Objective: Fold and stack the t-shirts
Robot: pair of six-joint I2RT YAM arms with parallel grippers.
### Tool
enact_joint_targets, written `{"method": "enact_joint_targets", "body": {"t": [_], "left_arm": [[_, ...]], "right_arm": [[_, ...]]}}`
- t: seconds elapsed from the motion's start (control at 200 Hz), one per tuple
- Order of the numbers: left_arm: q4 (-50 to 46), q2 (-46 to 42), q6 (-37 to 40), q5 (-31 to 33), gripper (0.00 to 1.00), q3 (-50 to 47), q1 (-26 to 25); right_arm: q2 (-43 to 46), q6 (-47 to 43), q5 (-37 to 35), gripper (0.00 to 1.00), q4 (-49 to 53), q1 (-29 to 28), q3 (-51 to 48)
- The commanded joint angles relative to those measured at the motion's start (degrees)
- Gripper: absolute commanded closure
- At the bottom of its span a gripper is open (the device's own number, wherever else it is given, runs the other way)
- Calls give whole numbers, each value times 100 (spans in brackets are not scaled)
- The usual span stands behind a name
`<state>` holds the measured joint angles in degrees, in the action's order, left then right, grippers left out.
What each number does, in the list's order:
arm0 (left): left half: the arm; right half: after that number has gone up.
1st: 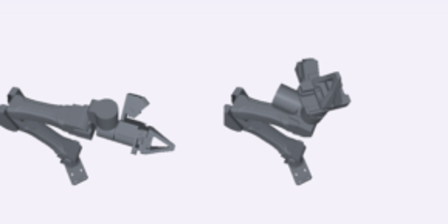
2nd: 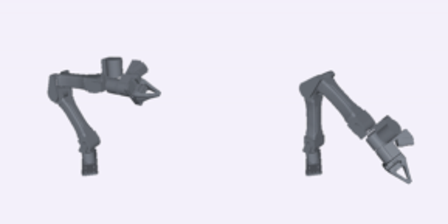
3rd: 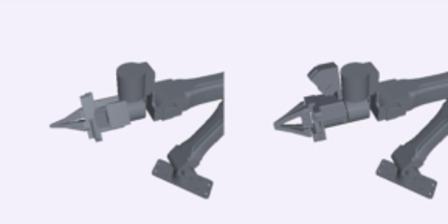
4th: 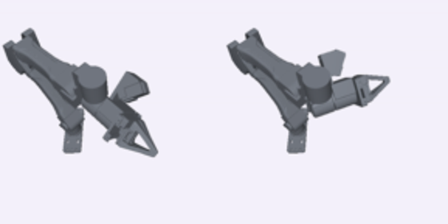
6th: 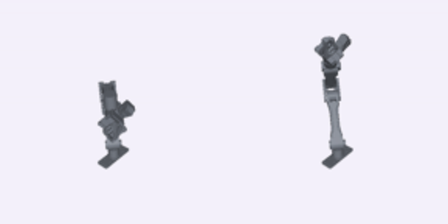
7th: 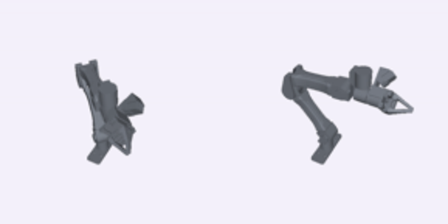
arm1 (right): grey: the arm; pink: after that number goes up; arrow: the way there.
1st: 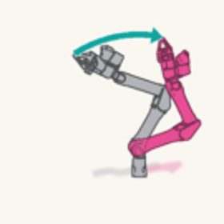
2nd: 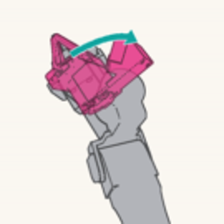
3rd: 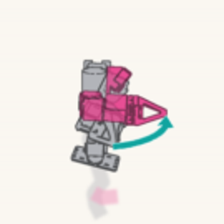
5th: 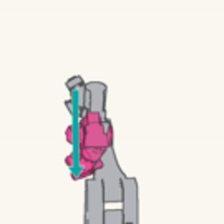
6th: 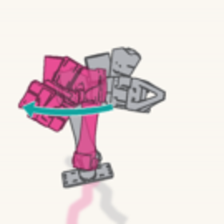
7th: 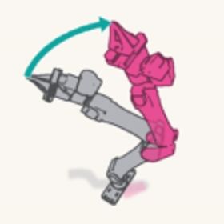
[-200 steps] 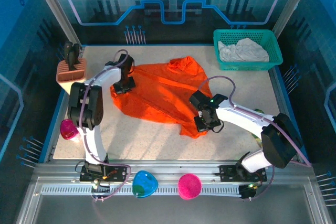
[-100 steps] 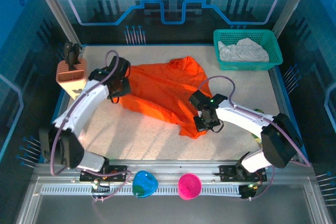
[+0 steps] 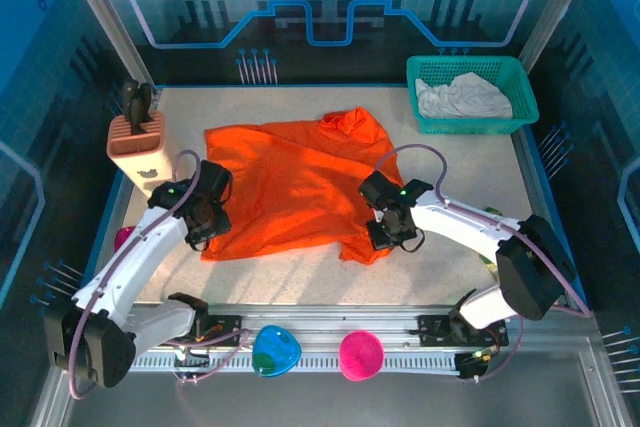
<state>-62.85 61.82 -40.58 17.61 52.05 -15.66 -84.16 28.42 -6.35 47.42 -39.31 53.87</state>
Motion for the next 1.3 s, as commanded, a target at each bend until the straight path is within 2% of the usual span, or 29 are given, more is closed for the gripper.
{"method": "enact_joint_targets", "body": {"t": [0.0,0.08,0.3,0.36,0.48,0.58,0.781,0.941,1.101,1.216,1.246,1.291], "left_arm": [[88,-333,-463,-62,44,-123,-42],[120,-285,-415,20,37,-19,-42],[845,737,-20,-80,32,386,-48],[1169,1054,85,-58,32,464,-47],[1655,1729,313,35,30,771,-42],[1856,2405,489,31,29,1170,-42],[2376,3487,612,38,30,1489,-36],[2619,4229,647,-75,32,1639,-27],[2792,4512,594,-232,33,1604,-34],[2809,4479,586,-184,33,1512,-34],[2799,4463,594,-152,33,1497,-34],[2786,4452,619,-107,33,1477,-33]], "right_arm": [[160,-68,66,100,38,-17,-167],[223,-82,136,100,72,-19,-217],[290,33,320,92,77,-87,-480],[329,88,424,82,21,-134,-574],[497,180,619,52,-136,-140,-654],[571,153,491,42,-69,-4,-444],[240,-155,380,47,-100,876,179],[-560,-386,380,53,-461,1636,509],[-1688,-537,25,56,-604,2121,1089],[-2416,-577,-155,57,-610,2225,1492],[-2558,-580,-156,60,-615,2221,1579],[-2745,-562,-202,71,-583,2208,1721]]}}
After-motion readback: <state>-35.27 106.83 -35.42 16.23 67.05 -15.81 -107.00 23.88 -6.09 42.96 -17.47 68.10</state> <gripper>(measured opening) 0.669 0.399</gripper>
